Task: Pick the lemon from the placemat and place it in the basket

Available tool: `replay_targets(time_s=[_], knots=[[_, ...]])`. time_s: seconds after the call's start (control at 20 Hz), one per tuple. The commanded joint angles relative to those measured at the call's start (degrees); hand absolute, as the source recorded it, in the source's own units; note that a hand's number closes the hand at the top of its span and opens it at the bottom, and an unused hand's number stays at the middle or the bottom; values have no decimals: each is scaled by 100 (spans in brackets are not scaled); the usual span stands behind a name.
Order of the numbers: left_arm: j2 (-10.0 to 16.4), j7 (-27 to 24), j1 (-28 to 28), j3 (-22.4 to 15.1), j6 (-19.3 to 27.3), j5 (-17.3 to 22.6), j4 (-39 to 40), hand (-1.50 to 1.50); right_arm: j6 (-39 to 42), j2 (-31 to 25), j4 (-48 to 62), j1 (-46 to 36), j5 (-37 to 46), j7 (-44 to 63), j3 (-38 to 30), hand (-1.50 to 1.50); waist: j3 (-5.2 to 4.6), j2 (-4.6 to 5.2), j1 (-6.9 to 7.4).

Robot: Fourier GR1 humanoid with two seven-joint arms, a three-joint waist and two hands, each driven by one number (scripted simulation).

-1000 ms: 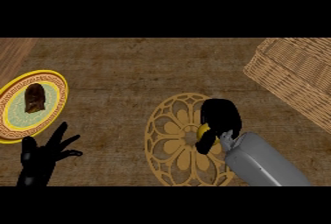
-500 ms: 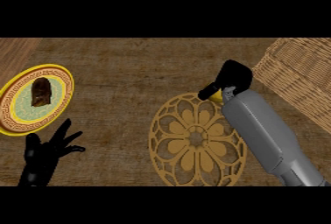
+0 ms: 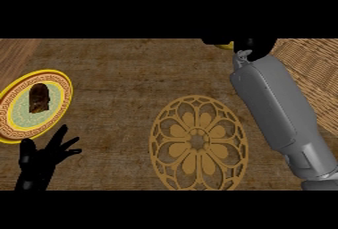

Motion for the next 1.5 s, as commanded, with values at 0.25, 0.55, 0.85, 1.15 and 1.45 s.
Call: replay_targets(time_s=[0.25,0.55,0.85,1.15,1.45], knots=[[-224,134,-3,-145,-151,82,273,0,-496,-383,488,-1232,1218,1220,-790,150,-109,-9,-167],[-336,6,5,-114,-100,6,353,0,-315,-936,705,-1708,1361,1002,-1453,150,-105,-1,-166],[-529,55,114,-268,-20,-141,220,0,197,-1360,1094,-2079,1385,971,-1894,150,-103,-16,-173],[-356,-53,89,-55,-245,-30,249,0,-152,-1644,1539,-1651,1331,402,-2192,150,-100,6,-129],[-453,210,-176,-37,-192,-60,271,0,-348,-1875,1693,-1097,871,-481,-2509,150,-95,0,-172]])
